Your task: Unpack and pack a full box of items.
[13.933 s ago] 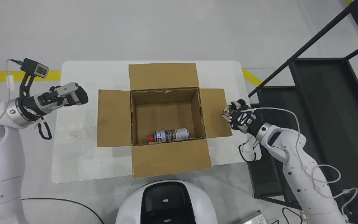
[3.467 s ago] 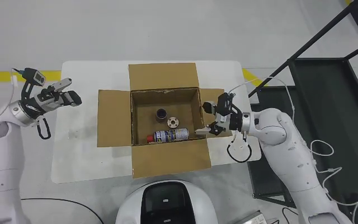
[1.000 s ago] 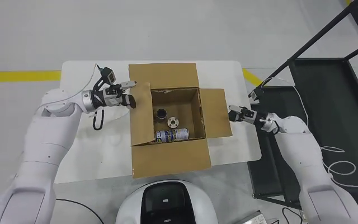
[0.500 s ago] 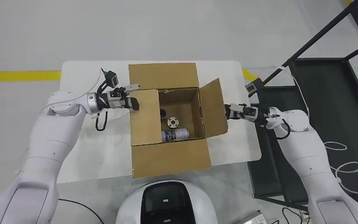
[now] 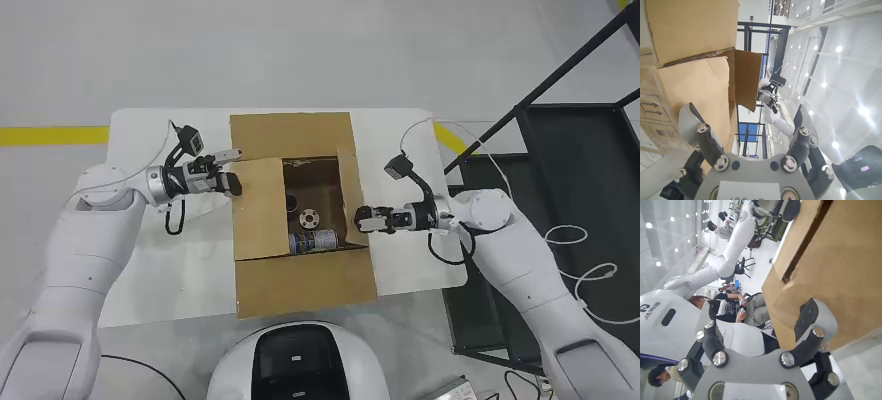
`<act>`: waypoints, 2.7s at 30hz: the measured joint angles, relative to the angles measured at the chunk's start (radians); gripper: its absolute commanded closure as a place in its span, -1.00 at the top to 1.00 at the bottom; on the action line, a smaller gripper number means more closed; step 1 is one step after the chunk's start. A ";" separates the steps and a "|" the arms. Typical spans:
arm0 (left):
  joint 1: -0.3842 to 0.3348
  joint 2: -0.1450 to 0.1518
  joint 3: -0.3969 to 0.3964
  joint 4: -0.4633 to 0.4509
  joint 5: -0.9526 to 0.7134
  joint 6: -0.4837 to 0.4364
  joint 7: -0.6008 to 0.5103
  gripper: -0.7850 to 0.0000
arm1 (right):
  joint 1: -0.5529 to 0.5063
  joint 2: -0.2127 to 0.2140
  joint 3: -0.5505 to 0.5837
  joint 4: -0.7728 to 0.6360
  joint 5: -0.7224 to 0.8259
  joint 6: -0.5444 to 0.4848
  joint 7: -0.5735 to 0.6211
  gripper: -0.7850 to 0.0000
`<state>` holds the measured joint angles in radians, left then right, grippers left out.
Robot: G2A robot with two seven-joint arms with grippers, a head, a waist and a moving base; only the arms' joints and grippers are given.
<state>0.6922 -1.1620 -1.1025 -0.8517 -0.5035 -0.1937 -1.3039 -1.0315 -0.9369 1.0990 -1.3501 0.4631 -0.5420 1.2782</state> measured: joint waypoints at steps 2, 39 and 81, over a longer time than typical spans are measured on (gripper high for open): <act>0.004 0.004 -0.009 -0.002 -0.002 0.003 -0.006 1.00 | 0.032 -0.007 -0.044 0.035 -0.031 -0.011 -0.011 1.00; -0.111 0.022 -0.084 0.145 -0.024 -0.065 0.039 1.00 | -0.249 0.121 0.195 -0.053 0.001 -0.010 -0.010 1.00; -0.244 -0.133 0.114 0.446 0.052 -0.238 0.447 1.00 | -0.377 0.109 0.068 -0.123 -0.053 0.194 -0.004 1.00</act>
<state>0.4479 -1.2955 -0.9889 -0.4058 -0.4511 -0.4318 -0.8572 -1.4082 -0.8274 1.1671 -1.4732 0.4104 -0.3483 1.2746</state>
